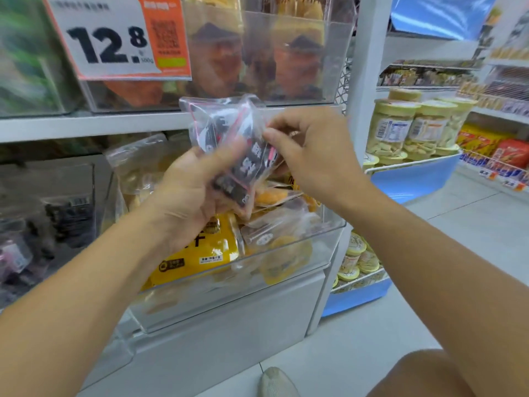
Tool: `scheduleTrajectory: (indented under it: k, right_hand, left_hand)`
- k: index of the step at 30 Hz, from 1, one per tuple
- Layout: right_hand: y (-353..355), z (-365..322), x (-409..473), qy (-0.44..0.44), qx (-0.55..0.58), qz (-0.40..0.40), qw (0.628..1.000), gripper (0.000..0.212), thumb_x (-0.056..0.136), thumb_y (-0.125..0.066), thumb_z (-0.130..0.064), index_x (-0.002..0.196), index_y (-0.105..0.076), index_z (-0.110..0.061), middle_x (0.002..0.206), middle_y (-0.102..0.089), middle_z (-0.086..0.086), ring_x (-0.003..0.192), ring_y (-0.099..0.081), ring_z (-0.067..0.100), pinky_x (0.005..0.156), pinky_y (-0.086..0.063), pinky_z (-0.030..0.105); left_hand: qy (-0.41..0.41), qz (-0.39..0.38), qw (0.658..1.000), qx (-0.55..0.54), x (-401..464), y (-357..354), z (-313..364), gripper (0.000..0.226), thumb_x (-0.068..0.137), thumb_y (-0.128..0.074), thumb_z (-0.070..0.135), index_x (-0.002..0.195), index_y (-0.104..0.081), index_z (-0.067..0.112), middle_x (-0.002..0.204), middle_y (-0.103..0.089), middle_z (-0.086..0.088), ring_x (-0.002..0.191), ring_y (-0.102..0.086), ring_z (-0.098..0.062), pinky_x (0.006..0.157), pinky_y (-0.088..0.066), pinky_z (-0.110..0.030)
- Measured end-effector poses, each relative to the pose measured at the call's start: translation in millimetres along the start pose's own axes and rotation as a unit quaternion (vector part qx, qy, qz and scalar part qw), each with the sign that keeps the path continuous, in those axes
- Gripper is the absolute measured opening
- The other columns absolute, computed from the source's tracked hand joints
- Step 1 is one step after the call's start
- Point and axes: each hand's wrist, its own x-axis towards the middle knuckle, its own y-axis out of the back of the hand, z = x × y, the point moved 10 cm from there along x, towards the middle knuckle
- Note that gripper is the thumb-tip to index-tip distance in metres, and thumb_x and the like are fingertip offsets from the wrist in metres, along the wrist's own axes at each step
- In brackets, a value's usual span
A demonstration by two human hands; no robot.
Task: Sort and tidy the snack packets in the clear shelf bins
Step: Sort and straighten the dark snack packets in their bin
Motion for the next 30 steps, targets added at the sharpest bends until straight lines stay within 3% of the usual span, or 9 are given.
scheduleTrajectory:
  k: [2, 5, 9, 13, 17, 21, 25, 27, 30]
  right_hand:
    - [1.8, 9.0, -3.2, -0.046, 0.055, -0.032, 0.997, 0.011, 0.094, -0.067, -0.018, 0.092, -0.074, -0.009, 0.08, -0.071, 0.002, 0.068, -0.071, 0.023, 0.064, -0.062, 0.043]
    - [57.5, 45.7, -13.8, -0.148, 0.04, -0.008, 0.988, 0.027, 0.095, -0.067, -0.03, 0.087, -0.075, -0.005, 0.078, -0.073, 0.012, 0.064, -0.072, 0.018, 0.059, -0.061, 0.033]
    - [21.4, 83.6, -61.4, -0.178, -0.216, -0.333, 0.901, 0.017, 0.095, -0.066, -0.028, 0.095, -0.08, -0.019, 0.08, -0.074, -0.005, 0.061, -0.065, 0.003, 0.059, -0.049, 0.018]
    - [-9.5, 94.6, -61.7, -0.165, -0.287, -0.388, 0.86, 0.056, 0.099, -0.059, -0.014, 0.151, -0.042, -0.028, 0.123, -0.065, -0.009, 0.063, -0.047, -0.003, 0.065, -0.039, 0.017]
    - [-17.8, 101.0, -50.1, -0.136, -0.324, -0.4, 0.846, 0.088, 0.091, -0.072, -0.018, 0.157, -0.019, -0.037, 0.13, -0.065, -0.01, 0.09, -0.055, 0.012, 0.086, -0.046, 0.03]
    - [-14.3, 97.3, -43.3, -0.13, -0.286, -0.37, 0.874, 0.087, 0.087, -0.076, -0.026, 0.154, -0.022, -0.045, 0.11, -0.071, -0.007, 0.102, -0.059, 0.019, 0.092, -0.049, 0.039]
    - [-20.4, 84.6, -25.2, -0.06, -0.399, -0.282, 0.87, 0.032, 0.086, -0.071, -0.033, 0.117, -0.066, -0.029, 0.095, -0.064, 0.001, 0.087, -0.062, 0.03, 0.068, -0.045, 0.034]
    - [-34.6, 74.9, -23.5, -0.016, -0.455, -0.279, 0.845, 0.008, 0.087, -0.066, -0.019, 0.093, -0.062, -0.02, 0.081, -0.05, 0.002, 0.074, -0.056, 0.03, 0.063, -0.04, 0.033]
    - [-42.4, 75.9, -22.2, -0.007, -0.472, -0.277, 0.837, 0.022, 0.085, -0.061, -0.003, 0.077, -0.048, -0.018, 0.068, -0.035, -0.001, 0.061, -0.043, 0.026, 0.057, -0.036, 0.031]
  left_hand:
    - [-0.013, 0.044, 0.997, 0.059, 1.4, 14.8, -1.8, 0.063, 0.07, -0.078, 0.02, 0.129, -0.06, 0.011, 0.105, -0.075, -0.011, 0.089, -0.073, -0.03, 0.06, -0.058, -0.037]
    - [-0.08, 0.113, 0.983, 0.121, -2.5, 33.7, 11.3, 0.053, 0.068, -0.082, 0.011, 0.115, -0.063, 0.026, 0.107, -0.076, 0.004, 0.099, -0.073, -0.014, 0.082, -0.059, -0.035]
    - [-0.223, 0.187, 0.917, 0.273, -22.1, 28.7, 43.6, 0.047, 0.079, -0.083, 0.011, 0.11, -0.054, 0.031, 0.1, -0.066, 0.02, 0.092, -0.065, 0.013, 0.083, -0.051, -0.01]
    - [-0.31, 0.16, 0.88, 0.322, -34.0, 5.7, 47.5, 0.048, 0.079, -0.086, 0.02, 0.11, -0.051, 0.033, 0.092, -0.064, 0.02, 0.086, -0.064, 0.006, 0.076, -0.048, -0.011]
    - [-0.341, 0.129, 0.842, 0.398, -37.8, -8.5, 40.1, 0.051, 0.078, -0.086, 0.019, 0.115, -0.052, 0.031, 0.092, -0.063, 0.019, 0.084, -0.059, 0.007, 0.073, -0.047, -0.011]
    - [-0.342, 0.086, 0.822, 0.447, -35.7, -22.8, 26.0, 0.059, 0.078, -0.083, 0.01, 0.123, -0.049, 0.027, 0.104, -0.054, 0.044, 0.091, -0.054, 0.021, 0.077, -0.037, 0.002]
    - [-0.311, 0.13, 0.876, 0.345, -21.8, -2.7, 19.8, 0.051, 0.078, -0.083, 0.017, 0.117, -0.051, 0.026, 0.101, -0.064, 0.022, 0.092, -0.062, 0.006, 0.081, -0.046, -0.009]
    - [-0.293, 0.153, 0.892, 0.307, -16.4, 6.8, 18.9, 0.054, 0.08, -0.082, 0.012, 0.122, -0.049, 0.022, 0.108, -0.065, 0.013, 0.1, -0.065, 0.002, 0.085, -0.049, -0.012]
    - [-0.278, 0.163, 0.896, 0.307, -14.9, 11.6, 20.1, 0.062, 0.086, -0.077, 0.009, 0.133, -0.037, 0.018, 0.118, -0.058, 0.012, 0.107, -0.061, 0.006, 0.089, -0.046, -0.008]
